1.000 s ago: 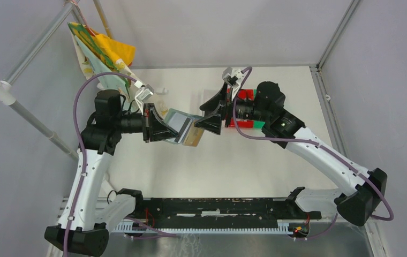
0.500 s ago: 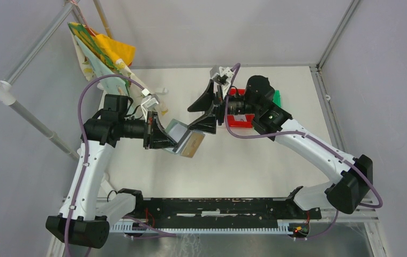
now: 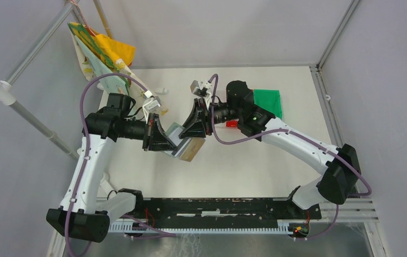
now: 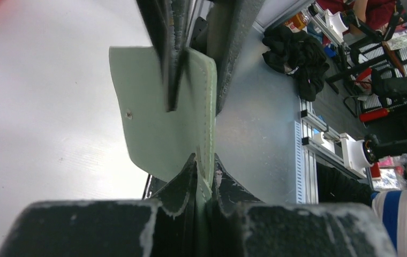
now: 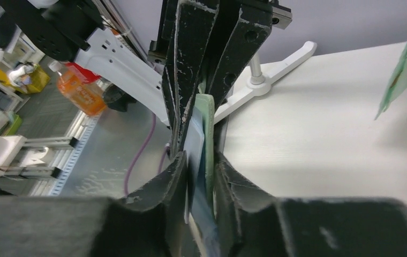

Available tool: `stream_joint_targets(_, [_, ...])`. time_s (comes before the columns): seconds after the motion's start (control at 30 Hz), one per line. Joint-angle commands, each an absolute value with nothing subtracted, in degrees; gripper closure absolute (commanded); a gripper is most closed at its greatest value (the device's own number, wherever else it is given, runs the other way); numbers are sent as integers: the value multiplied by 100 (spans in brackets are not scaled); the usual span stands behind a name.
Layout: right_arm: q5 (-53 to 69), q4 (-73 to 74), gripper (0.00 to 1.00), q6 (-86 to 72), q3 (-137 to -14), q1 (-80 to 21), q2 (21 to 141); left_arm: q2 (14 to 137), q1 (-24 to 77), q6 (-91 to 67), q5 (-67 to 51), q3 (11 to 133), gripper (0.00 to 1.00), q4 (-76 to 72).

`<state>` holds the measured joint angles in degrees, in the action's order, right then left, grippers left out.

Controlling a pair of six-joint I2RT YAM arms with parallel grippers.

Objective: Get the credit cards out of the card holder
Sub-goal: Remove the credit card from the card holder.

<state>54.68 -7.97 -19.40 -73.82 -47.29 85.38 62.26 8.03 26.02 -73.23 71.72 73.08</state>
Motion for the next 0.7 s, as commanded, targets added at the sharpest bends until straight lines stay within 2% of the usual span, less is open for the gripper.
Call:
stream_joint_targets(0.0, [5873, -1029, 84, -2055, -7706, -4761, 8590, 6173, 826, 3089, -7769, 7475, 98, 7486])
stream_joint_targets(0.03, [5908, -1025, 96, -2092, -7704, -4761, 8597, 6166, 839, 3103, -7763, 7483, 96, 7488])
stream_joint_targets(0.07, [5930, -1031, 100, -2121, -7694, -4763, 8601, 6176, 836, 3103, -7749, 7494, 91, 7488])
stream_joint_targets(0.1, [5941, -1035, 100, -2144, -7670, -4759, 8583, 6197, 827, 3096, -7721, 7515, 82, 7488])
stream_joint_targets(0.13, [5914, -1064, 100, -2192, -7647, -4719, 8564, 6219, 826, 3073, -7665, 7561, 66, 7482])
stream_joint_targets(0.2, [5833, -1280, 100, -2549, -7488, -4560, 8478, 6240, 808, 3005, -7529, 7658, 18, 7413])
stream_joint_targets(0.23, [5813, -1542, 100, -2763, -7288, -4449, 8367, 6217, 766, 2889, -7516, 7671, 5, 7314])
stream_joint_targets(0.27, [5753, -1871, 100, -3093, -7074, -4350, 8247, 6170, 709, 2766, -7534, 7655, 1, 7207])
stream_joint_targets(0.37, [5575, -3200, 100, -3935, -6289, -4153, 7800, 5933, 663, 2663, -7664, 7534, 0, 6935])
stream_joint_targets(0.47, [5486, -3554, 100, -4231, -5989, -4063, 7539, 5754, 653, 2531, -7682, 7373, 2, 6616])
stream_joint_targets(0.67, [5486, -4081, 100, -4786, -5788, -4060, 7342, 5607, 662, 2681, -7704, 7295, 20, 6557])
